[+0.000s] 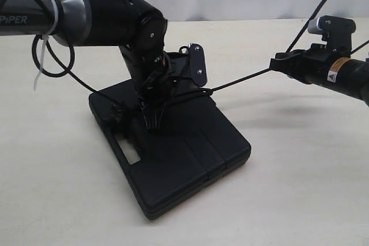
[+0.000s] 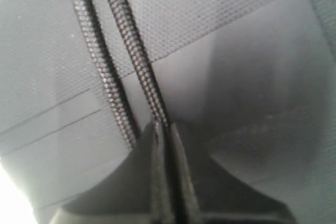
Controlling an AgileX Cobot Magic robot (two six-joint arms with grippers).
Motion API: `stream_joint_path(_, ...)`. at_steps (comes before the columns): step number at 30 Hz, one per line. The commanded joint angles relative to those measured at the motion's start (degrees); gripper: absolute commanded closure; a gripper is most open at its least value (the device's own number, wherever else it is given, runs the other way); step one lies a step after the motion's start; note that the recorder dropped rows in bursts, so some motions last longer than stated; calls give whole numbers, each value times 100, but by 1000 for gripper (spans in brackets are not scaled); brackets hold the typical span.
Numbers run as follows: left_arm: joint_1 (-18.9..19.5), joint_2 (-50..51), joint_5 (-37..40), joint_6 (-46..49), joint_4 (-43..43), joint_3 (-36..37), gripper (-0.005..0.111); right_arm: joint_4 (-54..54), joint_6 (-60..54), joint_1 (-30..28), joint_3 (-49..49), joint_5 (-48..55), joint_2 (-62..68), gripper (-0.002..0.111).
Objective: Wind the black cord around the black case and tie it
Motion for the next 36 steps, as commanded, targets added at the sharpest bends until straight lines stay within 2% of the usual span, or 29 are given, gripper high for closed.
stream_joint_path(1,72,19,813,40,-590,110,104,456,-55,-181,-23,219,-105,104)
stream_joint_path(3,72,19,813,67,-703,110,89,456,-55,-181,-23,203,-105,104)
stream_joint_path(4,72,19,853,4,-638,110,71,423,-55,-181,-23,144,-105,104)
stream_joint_path(5,72,19,878,-111,-589,110,65,346,-55,-181,-23,28,-105,104)
stream_joint_path(6,72,19,878,-375,-368,110,65,-26,98,-181,-23,-366,-105,104)
stream_joint_path(9,72,-298,212,-1094,-17,98,65,-814,397,-181,-23,-1392,-184,104)
stream_joint_path(10,95,-521,51,-1240,-92,98,67,-1143,508,-181,-23,-1766,-239,104)
stream_joint_path(11,150,-846,149,-1262,-431,109,75,-1545,655,-181,-23,-2205,-332,104)
stream_joint_path(13,294,-951,646,-710,-1155,109,86,-1689,724,-181,-23,-2177,-492,104)
stream_joint_path(14,349,-951,640,-39,-1646,227,93,-1923,763,-181,-23,-2315,-516,104)
stream_joint_path(16,465,-951,42,260,-1592,621,105,-2201,902,-181,-23,-2969,-687,104)
stream_joint_path(17,561,-951,-45,261,-1528,722,107,-2287,1057,-181,-23,-2739,-866,104)
stream_joint_path(19,717,-940,-503,406,-1584,942,107,-2435,1173,-181,-23,-2372,-1132,104)
stream_joint_path(22,810,-788,-1162,500,-1572,1180,107,-2390,1204,-181,74,-2344,-1367,104)
stream_joint_path(29,824,-736,-1503,693,-1696,1177,107,-2603,1337,-181,88,-2516,-1713,104)
stream_joint_path(36,799,-1021,-2431,693,-2442,1177,107,-2691,1299,-181,112,-2482,-1694,104)
